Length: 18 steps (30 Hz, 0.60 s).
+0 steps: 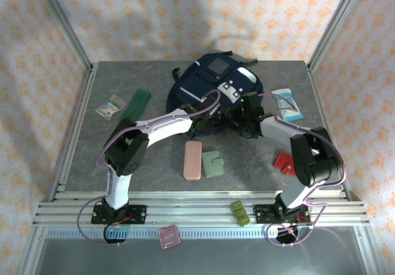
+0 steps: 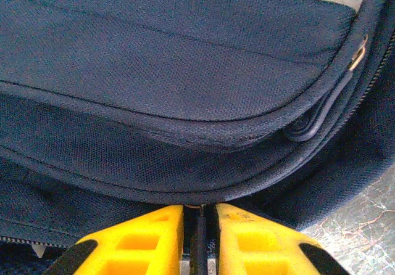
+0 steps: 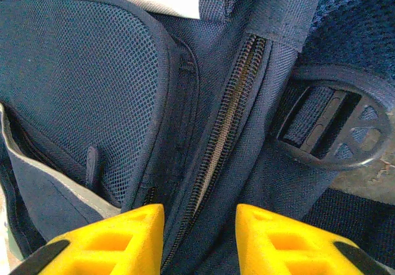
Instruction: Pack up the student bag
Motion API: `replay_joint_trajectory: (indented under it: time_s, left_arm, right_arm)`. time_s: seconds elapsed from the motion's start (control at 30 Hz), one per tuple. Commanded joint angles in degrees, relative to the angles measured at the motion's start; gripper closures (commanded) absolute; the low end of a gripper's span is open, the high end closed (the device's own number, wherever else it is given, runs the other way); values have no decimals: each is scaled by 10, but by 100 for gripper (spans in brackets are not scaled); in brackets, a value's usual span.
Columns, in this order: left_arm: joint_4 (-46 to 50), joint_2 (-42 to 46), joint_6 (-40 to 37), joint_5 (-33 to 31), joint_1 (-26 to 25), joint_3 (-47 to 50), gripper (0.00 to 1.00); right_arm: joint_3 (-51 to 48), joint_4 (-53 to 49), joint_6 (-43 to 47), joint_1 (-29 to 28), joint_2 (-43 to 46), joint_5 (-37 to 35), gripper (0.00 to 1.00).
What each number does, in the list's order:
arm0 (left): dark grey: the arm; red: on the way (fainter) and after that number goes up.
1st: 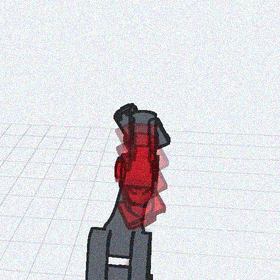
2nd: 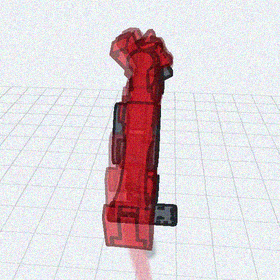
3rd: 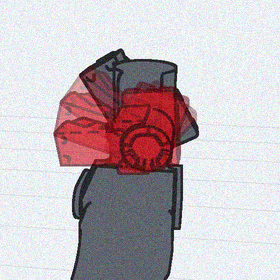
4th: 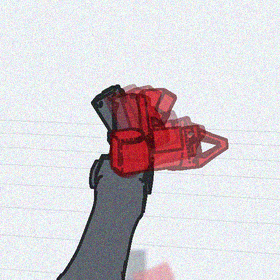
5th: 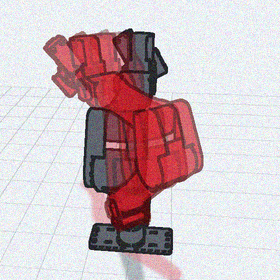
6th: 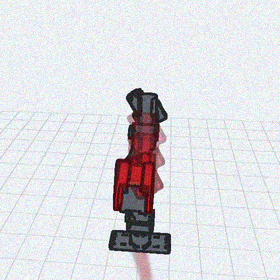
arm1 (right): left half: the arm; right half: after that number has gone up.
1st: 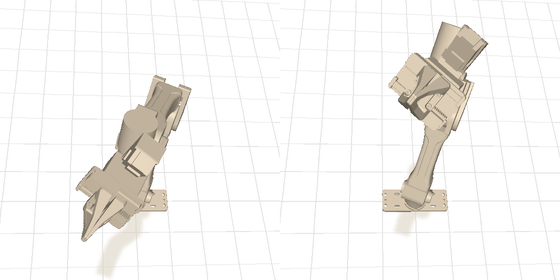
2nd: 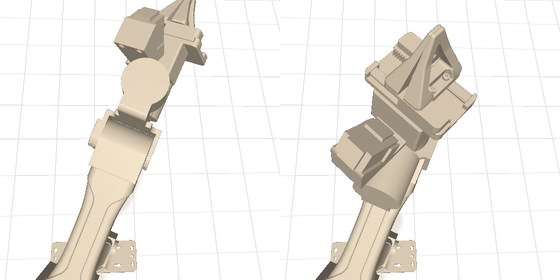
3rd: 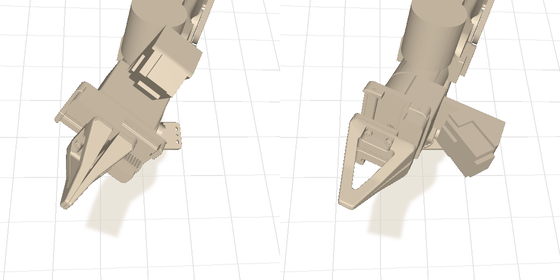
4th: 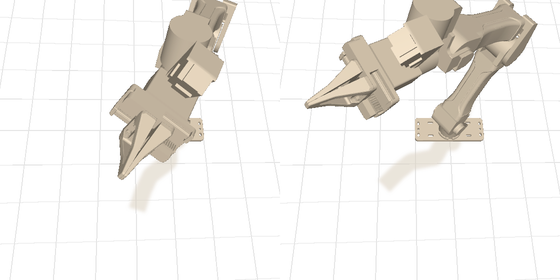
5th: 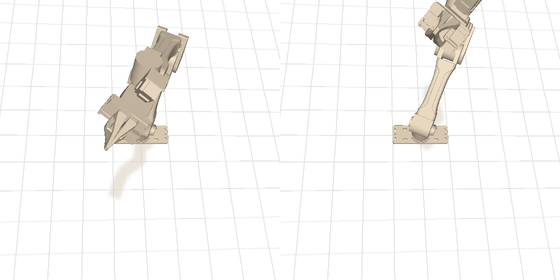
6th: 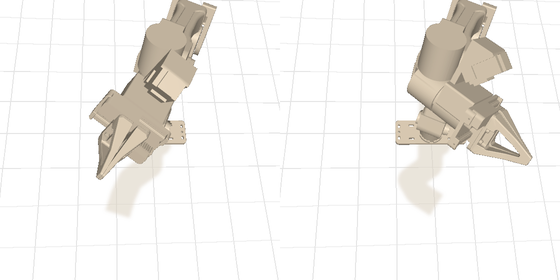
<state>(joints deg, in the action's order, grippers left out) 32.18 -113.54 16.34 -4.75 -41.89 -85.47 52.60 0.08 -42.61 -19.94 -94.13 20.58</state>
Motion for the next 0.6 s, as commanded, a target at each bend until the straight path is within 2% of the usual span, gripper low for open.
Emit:
replay_joint_trajectory:
  time_s: [0.0, 0.03, 0.07, 0.33, 0.5, 0.57]
  left_arm:
    - [27, -11, -8, -4, 4, 2, 87]
    - [27, -12, -9, -5, 4, 3, 96]
    - [28, -12, -9, -5, 5, 3, 100]
    - [11, 20, -5, -36, 10, 24, 100]
    - [13, 38, 3, -54, 46, 52, 100]
    - [3, 71, 7, -58, 63, 73, 100]
  right_arm:
    - [-7, 13, -4, -1, -5, -10, 65]
    - [-7, 13, -4, -1, -5, -10, 65]
    - [-7, 13, -4, -1, -5, -10, 65]
    - [-1, -5, 7, -1, -39, -32, 67]
    - [11, -39, -1, 14, -117, -85, 71]
    - [9, -34, -9, 26, -144, -85, 72]
